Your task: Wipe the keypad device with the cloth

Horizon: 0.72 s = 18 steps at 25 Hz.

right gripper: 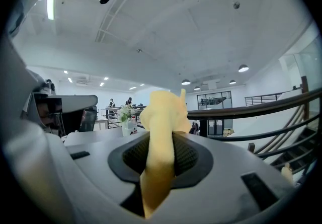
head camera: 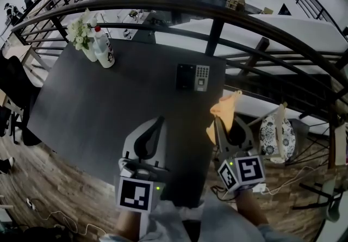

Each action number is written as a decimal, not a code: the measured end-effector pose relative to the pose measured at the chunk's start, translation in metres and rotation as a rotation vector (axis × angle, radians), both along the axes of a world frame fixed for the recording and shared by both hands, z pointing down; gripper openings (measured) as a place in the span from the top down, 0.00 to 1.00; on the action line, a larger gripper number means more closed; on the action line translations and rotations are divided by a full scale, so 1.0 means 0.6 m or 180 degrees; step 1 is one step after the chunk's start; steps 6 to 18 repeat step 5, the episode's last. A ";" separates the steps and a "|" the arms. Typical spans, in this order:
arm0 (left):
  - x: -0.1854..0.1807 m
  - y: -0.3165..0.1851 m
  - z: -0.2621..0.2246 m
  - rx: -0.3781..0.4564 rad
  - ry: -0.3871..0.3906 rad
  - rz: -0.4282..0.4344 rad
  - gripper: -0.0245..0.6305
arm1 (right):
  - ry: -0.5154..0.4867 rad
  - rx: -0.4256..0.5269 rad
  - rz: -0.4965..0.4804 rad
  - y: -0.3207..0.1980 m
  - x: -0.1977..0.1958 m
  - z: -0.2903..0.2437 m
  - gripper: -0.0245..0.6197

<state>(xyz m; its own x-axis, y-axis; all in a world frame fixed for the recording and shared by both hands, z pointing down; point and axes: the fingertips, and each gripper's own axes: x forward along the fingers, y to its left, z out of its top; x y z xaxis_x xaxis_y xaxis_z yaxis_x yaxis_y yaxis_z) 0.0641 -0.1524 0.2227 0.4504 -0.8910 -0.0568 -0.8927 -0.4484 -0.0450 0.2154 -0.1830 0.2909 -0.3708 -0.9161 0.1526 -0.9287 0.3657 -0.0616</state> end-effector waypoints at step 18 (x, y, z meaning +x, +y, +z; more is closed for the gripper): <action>-0.004 0.004 0.005 -0.0051 -0.0030 -0.0026 0.95 | -0.0035 -0.0041 -0.0040 0.007 -0.005 0.003 0.80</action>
